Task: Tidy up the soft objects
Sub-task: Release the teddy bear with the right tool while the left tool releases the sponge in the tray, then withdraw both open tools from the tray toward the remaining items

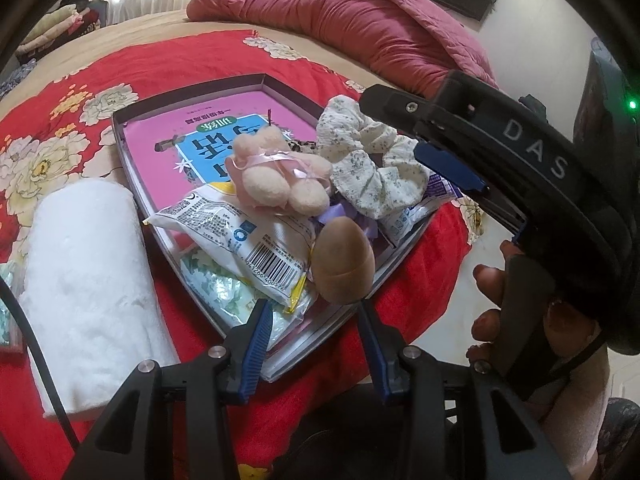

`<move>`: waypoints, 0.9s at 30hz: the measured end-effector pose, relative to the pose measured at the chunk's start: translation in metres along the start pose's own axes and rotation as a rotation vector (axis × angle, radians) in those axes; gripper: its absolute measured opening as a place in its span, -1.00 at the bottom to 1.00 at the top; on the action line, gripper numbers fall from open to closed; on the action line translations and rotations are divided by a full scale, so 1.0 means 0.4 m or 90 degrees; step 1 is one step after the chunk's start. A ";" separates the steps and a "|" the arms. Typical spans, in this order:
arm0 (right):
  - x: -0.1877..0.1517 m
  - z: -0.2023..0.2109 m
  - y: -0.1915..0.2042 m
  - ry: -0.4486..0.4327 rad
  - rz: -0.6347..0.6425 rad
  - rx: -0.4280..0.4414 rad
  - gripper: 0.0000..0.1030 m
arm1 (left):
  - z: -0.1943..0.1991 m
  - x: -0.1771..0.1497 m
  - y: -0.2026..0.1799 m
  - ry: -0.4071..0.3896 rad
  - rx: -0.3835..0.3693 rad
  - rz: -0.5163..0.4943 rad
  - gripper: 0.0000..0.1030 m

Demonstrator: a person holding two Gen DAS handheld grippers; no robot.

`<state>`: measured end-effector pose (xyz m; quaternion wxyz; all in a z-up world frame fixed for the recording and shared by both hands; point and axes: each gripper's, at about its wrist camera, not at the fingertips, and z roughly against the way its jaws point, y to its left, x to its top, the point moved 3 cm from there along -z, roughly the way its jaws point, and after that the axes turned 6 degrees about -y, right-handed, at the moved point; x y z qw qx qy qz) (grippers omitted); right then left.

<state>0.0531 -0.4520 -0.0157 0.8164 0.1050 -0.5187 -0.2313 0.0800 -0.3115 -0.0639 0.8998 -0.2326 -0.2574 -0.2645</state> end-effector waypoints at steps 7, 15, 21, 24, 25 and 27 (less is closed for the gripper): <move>0.001 0.005 -0.001 -0.003 0.004 -0.008 0.40 | 0.006 0.003 0.003 -0.005 0.001 0.005 -0.15; 0.000 0.013 0.009 -0.003 0.017 -0.014 0.42 | 0.029 0.012 0.007 -0.021 0.023 0.008 -0.06; 0.002 0.020 0.010 -0.006 0.026 -0.034 0.42 | 0.044 0.018 0.018 -0.032 0.031 0.015 0.00; 0.001 0.022 0.010 -0.005 0.029 -0.041 0.42 | 0.054 0.018 0.022 -0.038 0.036 0.017 0.02; 0.001 0.023 0.009 -0.005 0.029 -0.045 0.42 | 0.056 0.019 0.024 -0.038 0.039 0.018 0.03; 0.001 0.027 0.010 -0.004 0.032 -0.050 0.42 | 0.064 0.020 0.027 -0.041 0.043 0.020 0.04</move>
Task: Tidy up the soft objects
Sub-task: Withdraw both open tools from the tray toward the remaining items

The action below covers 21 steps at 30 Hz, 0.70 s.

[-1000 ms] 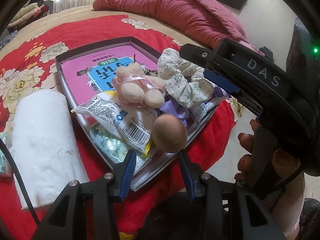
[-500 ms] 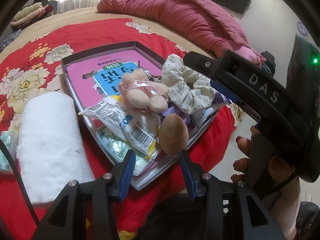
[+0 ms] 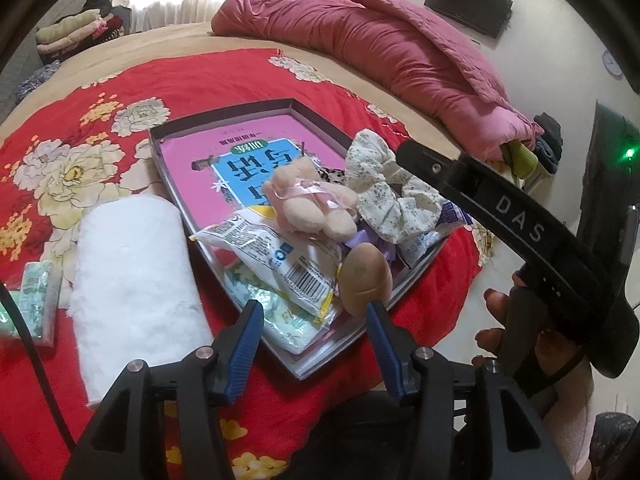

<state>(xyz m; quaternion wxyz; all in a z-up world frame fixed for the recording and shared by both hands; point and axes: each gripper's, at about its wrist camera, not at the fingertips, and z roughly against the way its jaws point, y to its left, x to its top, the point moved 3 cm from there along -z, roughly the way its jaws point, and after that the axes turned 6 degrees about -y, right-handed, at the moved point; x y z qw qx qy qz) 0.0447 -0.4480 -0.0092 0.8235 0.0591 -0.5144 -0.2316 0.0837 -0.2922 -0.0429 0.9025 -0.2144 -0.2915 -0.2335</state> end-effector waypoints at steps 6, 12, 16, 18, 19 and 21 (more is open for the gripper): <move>-0.001 0.017 0.001 -0.007 0.010 -0.025 0.42 | 0.025 0.003 0.011 -0.011 0.019 0.004 0.04; -0.004 0.039 -0.007 -0.011 0.017 -0.059 0.42 | 0.062 0.000 0.023 -0.022 0.030 0.008 0.04; -0.003 0.058 -0.005 -0.017 0.027 -0.073 0.42 | 0.089 -0.005 0.031 -0.030 0.029 0.011 0.05; -0.003 0.069 -0.001 -0.021 0.032 -0.078 0.42 | 0.103 -0.007 0.034 -0.034 0.032 0.010 0.05; -0.002 0.075 0.002 -0.023 0.036 -0.080 0.42 | 0.108 -0.007 0.035 -0.037 0.035 0.009 0.05; -0.003 0.085 0.006 -0.026 0.043 -0.082 0.42 | 0.125 -0.008 0.039 -0.042 0.040 0.009 0.05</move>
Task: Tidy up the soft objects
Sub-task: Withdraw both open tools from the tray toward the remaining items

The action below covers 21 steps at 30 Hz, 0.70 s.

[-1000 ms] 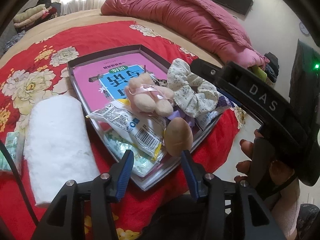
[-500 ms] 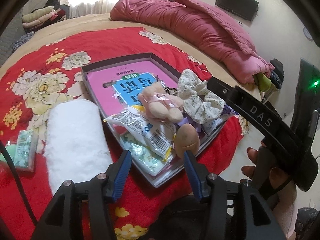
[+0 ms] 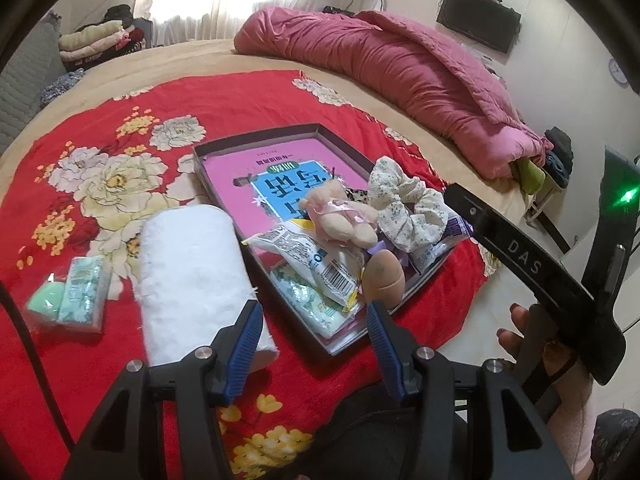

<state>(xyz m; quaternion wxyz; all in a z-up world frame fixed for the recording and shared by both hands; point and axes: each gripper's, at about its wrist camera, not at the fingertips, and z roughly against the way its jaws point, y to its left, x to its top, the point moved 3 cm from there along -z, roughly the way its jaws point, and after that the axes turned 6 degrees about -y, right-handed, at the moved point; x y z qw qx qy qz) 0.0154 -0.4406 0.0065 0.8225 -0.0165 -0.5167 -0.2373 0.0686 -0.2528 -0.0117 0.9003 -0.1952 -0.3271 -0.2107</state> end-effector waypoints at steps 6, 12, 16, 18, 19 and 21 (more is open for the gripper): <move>0.007 0.049 0.028 -0.022 0.030 0.000 0.43 | 0.046 0.003 0.015 -0.020 0.010 0.004 0.05; 0.009 0.085 0.069 -0.031 0.054 0.012 0.43 | 0.095 -0.005 0.035 -0.034 0.022 0.008 0.05; 0.013 0.118 0.099 -0.040 0.068 0.022 0.43 | 0.129 -0.008 0.055 -0.046 0.029 0.012 0.05; 0.016 0.134 0.113 -0.047 0.078 0.027 0.43 | 0.148 -0.009 0.068 -0.053 0.037 0.016 0.05; 0.017 0.140 0.119 -0.050 0.083 0.030 0.43 | 0.156 -0.008 0.075 -0.056 0.037 0.019 0.05; 0.018 0.150 0.136 -0.051 0.094 0.036 0.43 | 0.171 -0.009 0.090 -0.061 0.040 0.025 0.05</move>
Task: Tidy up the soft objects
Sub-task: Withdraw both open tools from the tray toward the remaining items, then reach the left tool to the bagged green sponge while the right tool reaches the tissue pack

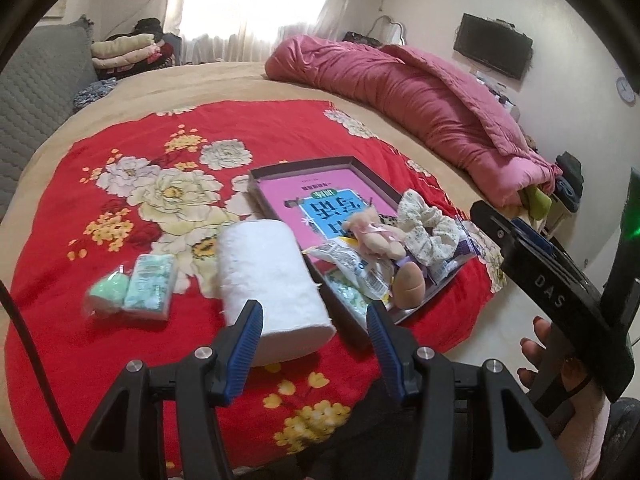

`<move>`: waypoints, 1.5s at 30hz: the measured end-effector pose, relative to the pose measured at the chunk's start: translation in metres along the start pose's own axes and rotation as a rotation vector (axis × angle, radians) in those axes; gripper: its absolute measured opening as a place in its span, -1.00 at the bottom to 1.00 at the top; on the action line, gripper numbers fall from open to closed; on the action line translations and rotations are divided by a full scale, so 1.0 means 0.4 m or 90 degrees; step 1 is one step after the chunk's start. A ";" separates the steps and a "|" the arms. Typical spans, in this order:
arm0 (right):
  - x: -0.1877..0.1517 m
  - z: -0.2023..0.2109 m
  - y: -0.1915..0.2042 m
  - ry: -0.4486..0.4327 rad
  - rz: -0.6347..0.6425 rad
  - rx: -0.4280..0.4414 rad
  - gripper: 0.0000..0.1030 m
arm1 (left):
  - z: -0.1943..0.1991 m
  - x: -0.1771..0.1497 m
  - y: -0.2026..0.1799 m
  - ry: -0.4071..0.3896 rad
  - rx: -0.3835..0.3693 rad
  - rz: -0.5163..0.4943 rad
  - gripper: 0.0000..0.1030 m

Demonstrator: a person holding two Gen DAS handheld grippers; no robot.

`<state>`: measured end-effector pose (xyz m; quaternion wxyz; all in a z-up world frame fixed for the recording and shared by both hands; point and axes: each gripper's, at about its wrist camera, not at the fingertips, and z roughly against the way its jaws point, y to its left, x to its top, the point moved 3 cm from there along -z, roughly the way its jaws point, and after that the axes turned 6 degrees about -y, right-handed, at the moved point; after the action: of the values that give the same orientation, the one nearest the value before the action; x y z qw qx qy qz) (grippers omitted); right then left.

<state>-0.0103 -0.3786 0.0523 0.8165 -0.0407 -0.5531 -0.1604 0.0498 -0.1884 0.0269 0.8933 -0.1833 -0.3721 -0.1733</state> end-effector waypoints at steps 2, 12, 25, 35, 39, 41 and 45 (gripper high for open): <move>0.002 0.008 0.019 -0.002 0.012 0.005 0.43 | 0.011 0.001 0.013 -0.004 0.005 0.004 0.05; -0.001 0.038 0.102 -0.005 0.062 0.035 0.43 | 0.070 -0.009 0.068 -0.018 0.024 0.014 0.05; -0.023 0.075 0.247 0.010 0.129 0.115 0.43 | 0.112 -0.029 0.185 -0.037 0.062 0.058 0.04; -0.087 0.085 0.402 0.040 0.202 0.198 0.44 | 0.136 -0.056 0.378 -0.057 0.105 0.148 0.05; -0.110 0.068 0.439 0.054 0.216 0.216 0.44 | 0.124 -0.069 0.444 -0.055 0.110 0.176 0.05; -0.124 0.057 0.458 0.061 0.222 0.223 0.44 | 0.106 -0.068 0.468 -0.053 0.107 0.186 0.05; -0.152 0.032 0.491 0.083 0.232 0.239 0.44 | 0.065 -0.068 0.496 -0.039 0.096 0.200 0.05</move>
<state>0.0183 -0.1766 0.0232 0.8590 0.0227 -0.5031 0.0922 0.1047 0.0015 -0.0152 0.9089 -0.1764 -0.3778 0.0025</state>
